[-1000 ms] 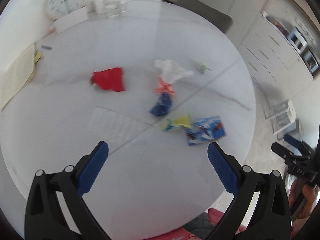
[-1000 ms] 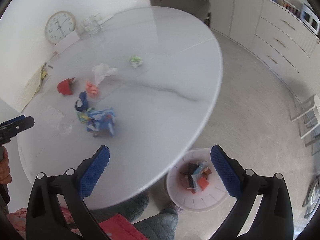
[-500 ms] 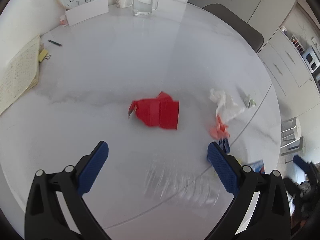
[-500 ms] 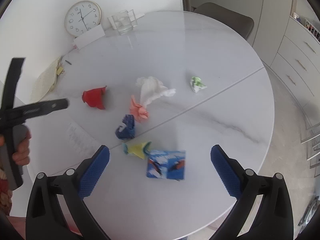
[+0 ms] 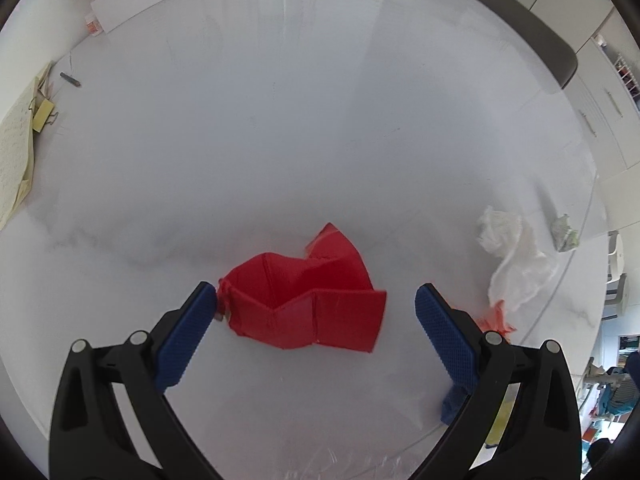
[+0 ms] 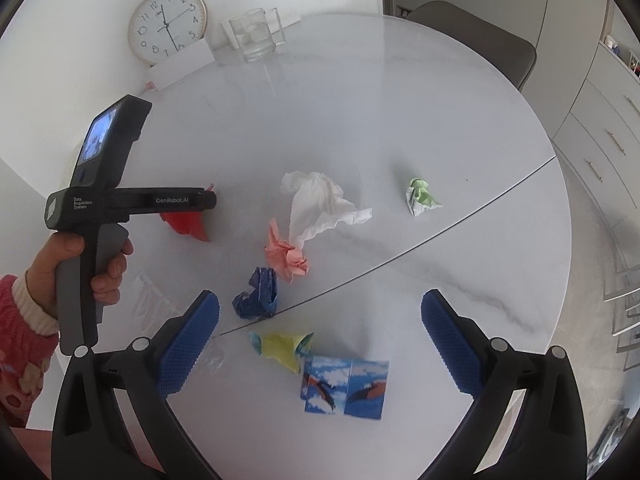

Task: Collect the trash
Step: 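Move the left tool to the red paper and close on it, then grasp the white tissue with the right tool while the left holds red paper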

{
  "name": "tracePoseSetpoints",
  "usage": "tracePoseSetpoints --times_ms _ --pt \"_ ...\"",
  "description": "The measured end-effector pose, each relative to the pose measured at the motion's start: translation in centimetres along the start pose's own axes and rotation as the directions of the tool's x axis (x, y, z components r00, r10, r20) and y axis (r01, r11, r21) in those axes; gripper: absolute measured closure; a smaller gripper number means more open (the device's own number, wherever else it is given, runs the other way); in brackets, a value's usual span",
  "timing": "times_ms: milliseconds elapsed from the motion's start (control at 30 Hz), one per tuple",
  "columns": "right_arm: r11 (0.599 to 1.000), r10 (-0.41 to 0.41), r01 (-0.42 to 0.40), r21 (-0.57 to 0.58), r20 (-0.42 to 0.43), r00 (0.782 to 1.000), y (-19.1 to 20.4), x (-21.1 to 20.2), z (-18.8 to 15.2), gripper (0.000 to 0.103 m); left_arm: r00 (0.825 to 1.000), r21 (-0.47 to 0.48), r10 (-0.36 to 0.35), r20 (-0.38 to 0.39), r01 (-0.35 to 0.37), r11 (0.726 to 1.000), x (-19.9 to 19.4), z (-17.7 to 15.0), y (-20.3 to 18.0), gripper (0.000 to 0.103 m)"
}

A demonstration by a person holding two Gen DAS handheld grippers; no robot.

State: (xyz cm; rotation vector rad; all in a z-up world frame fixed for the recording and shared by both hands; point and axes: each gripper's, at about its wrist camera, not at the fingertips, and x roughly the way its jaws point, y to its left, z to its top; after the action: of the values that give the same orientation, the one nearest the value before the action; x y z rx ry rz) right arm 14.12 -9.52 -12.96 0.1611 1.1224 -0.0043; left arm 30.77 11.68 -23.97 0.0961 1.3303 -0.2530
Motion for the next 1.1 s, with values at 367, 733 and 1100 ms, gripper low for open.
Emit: tracePoseSetpoints --times_ms 367,733,1100 --pt "0.998 0.038 -0.041 -0.051 -0.052 0.998 0.1 5.2 4.0 0.003 0.999 0.067 0.003 0.034 -0.005 0.998 -0.5 1.0 0.0 0.030" --pt "0.988 -0.045 0.025 -0.150 -0.127 0.991 1.6 13.6 8.5 0.022 0.993 0.027 -0.023 0.112 0.021 0.999 -6.0 0.7 2.7 0.030" --pt "0.994 -0.015 0.001 -0.110 -0.124 0.992 0.9 12.9 8.7 0.085 0.990 0.004 -0.033 0.138 0.032 0.999 -9.8 -0.6 3.4 0.030"
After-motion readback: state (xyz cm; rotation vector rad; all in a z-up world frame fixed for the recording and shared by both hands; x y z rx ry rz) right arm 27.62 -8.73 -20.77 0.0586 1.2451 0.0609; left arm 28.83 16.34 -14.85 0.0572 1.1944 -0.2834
